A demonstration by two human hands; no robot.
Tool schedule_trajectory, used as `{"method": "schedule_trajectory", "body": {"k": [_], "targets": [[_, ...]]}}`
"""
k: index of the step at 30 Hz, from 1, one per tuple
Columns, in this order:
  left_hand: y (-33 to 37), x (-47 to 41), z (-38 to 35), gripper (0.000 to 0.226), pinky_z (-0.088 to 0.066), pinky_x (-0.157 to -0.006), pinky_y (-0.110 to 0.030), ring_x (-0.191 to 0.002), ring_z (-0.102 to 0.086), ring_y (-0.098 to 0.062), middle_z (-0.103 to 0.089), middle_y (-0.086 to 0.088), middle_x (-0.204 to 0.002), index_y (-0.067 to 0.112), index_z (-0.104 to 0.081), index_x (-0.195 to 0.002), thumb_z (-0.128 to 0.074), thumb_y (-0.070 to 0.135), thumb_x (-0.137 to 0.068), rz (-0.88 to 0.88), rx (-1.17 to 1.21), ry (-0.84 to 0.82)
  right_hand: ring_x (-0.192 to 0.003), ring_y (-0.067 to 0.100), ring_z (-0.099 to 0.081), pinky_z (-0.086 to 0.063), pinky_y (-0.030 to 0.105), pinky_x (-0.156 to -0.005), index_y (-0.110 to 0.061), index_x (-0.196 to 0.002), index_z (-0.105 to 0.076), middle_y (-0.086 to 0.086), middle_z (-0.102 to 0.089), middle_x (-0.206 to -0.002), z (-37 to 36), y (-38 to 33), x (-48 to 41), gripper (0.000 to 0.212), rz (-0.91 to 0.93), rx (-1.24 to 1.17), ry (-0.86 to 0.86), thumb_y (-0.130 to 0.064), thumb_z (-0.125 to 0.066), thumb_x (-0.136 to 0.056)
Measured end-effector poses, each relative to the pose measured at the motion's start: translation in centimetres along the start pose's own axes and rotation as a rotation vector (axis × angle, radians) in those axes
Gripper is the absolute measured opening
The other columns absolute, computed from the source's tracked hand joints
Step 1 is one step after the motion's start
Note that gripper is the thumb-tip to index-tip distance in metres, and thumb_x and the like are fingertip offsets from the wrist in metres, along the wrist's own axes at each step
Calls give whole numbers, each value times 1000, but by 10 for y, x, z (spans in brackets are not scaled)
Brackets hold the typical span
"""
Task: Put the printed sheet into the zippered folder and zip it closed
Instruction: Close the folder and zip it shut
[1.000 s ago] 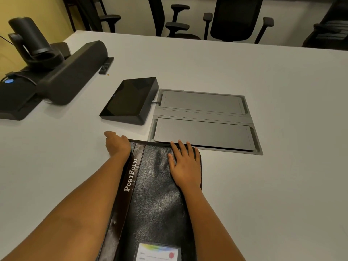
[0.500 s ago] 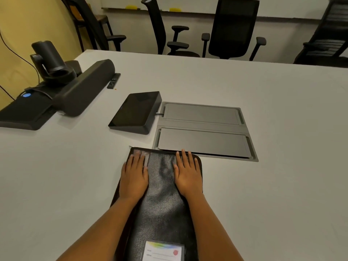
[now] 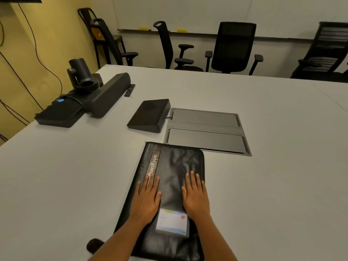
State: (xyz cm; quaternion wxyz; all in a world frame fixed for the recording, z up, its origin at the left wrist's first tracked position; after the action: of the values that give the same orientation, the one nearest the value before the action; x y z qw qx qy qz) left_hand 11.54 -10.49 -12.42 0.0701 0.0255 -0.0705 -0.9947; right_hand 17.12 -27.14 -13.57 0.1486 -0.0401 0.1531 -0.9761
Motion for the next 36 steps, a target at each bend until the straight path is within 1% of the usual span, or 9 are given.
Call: {"method": "schedule_trajectory", "body": {"k": [3,5,9,15,20,23,25,29,36], "targets": [[4,30,11,57,3,-112,-29,-129,-50,-23,-51,-7,-141,14,-52,-134,-22,40,-92,-21,32,-74,-146,18,15,13,29,-116,-23,-142,17,0,14,-158,-1,-3,29,54,-6,23,-4,-39,-13,-100],[3,48,15,61,1,-113,-30,-138,-38,-17,-52,-7,-139,14,-54,-132,-10,40,-99,-31,61,-97,-145,17,17,20,25,-112,-23,-140,19,0,16,-157,-2,-7,47,54,-10,21,-14,-40,-13,-100],[-4,77,18,69,3,-114,-28,-144,23,-8,-54,-8,-137,12,-48,-135,4,41,-99,-11,66,-33,-145,17,18,18,25,-112,-22,-143,18,0,17,-157,-5,-13,80,55,-27,25,-35,-39,-13,-101],[-19,120,23,67,2,-113,-26,-142,26,-7,-56,-8,-136,5,-32,-143,4,40,-99,-16,73,-16,-146,18,13,9,29,-118,-19,-146,11,2,13,-158,-10,-26,124,56,-89,18,-56,-39,-14,-101],[-31,151,19,74,0,-111,-24,-141,27,-4,-58,-8,-134,6,-56,-128,2,41,-99,-105,71,23,-146,17,12,7,29,-118,-20,-145,14,1,12,-158,-14,-37,159,56,-135,41,-57,-40,-15,-101],[-34,165,21,54,3,-111,-23,-141,27,-5,-58,-7,-133,8,-57,-127,-25,39,-96,-124,79,-24,-147,17,11,6,28,-119,-19,-145,12,1,12,-159,-15,-41,178,56,-147,56,-67,-39,-15,-101],[-37,173,20,51,14,-110,-16,-140,29,-2,-46,-10,-144,7,-43,-137,-43,34,-93,-143,116,-74,-147,17,11,5,27,-119,-19,-146,11,1,12,-159,-14,-45,189,56,-153,53,-82,-39,-15,-101],[-49,182,7,59,34,-90,-1,-146,17,-12,12,0,-160,15,9,-148,-18,38,-102,-177,143,-162,-147,16,10,3,26,-119,-17,-148,8,1,11,-159,-9,-51,210,55,-155,27,-124,-36,-15,-102],[-50,194,19,59,11,-117,-22,-148,12,-17,11,0,-160,15,7,-150,-13,42,-101,-116,104,-263,-147,14,-2,-8,26,-120,-13,-149,-1,1,4,-160,4,-56,237,55,-138,-4,-163,-34,-20,-102]]}}
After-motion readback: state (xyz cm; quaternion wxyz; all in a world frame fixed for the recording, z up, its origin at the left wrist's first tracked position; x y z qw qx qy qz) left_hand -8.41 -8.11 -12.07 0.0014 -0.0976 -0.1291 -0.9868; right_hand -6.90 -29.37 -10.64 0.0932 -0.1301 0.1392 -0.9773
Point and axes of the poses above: each hand's wrist, its own x-axis away from the middle knuckle, its own z-axis out of the back of the hand, y = z × x, the point moved 4 cm from there along -x, towards the middle knuckle
